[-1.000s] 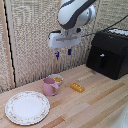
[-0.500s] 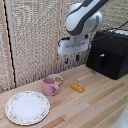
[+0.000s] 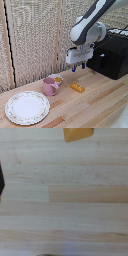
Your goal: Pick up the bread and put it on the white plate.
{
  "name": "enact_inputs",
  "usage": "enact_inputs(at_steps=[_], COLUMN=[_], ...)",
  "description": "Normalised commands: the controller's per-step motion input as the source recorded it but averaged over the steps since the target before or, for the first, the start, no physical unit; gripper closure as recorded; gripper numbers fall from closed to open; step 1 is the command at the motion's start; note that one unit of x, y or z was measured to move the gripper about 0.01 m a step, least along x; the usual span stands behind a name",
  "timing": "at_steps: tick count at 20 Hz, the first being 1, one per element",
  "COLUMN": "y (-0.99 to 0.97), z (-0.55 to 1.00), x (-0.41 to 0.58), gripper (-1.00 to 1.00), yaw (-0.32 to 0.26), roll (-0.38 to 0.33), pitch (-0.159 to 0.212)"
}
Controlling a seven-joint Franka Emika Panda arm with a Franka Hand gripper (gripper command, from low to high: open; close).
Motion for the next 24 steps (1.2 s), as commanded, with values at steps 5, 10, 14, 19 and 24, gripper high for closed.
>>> enact_inputs(at_steps=[5,10,14,19,24], y=[-0.08,-0.01,-0.07,-0.13,-0.08], z=[-0.41,-0.37,-0.33,-0.33,-0.23], x=[0.073,0.213,0.077,0.143,0.142], gripper=[-1.00,-1.00,-1.00,-1.00,1.00], yaw=[0.123,0.146,0.125,0.121,0.117], roll=[-0.007,-0.072,-0.067,-0.055,-0.039], pitch=[0.001,0.000,0.019,0.000,0.000])
